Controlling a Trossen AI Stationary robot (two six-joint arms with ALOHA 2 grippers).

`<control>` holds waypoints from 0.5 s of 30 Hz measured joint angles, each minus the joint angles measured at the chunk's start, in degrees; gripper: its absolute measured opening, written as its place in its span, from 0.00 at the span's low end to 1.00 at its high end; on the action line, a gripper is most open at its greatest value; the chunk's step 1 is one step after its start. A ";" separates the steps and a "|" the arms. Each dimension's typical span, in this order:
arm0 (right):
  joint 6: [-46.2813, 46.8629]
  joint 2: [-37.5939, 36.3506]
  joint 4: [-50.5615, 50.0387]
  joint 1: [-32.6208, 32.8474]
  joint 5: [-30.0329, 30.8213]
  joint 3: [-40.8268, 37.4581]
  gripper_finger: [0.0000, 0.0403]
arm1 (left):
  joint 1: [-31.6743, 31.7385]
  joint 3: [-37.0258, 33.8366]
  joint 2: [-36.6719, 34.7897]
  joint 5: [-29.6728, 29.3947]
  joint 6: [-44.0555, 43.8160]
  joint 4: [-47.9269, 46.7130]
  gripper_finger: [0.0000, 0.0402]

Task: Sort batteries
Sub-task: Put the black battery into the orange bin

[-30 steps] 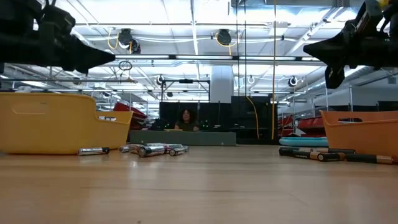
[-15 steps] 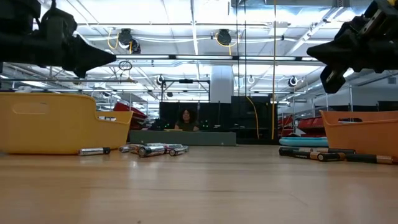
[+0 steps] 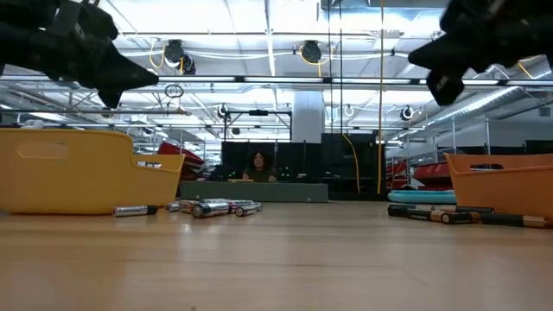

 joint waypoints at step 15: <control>-10.30 44.07 -38.50 1.60 1.08 34.43 0.46 | -4.02 6.99 12.70 -12.59 2.75 0.71 0.19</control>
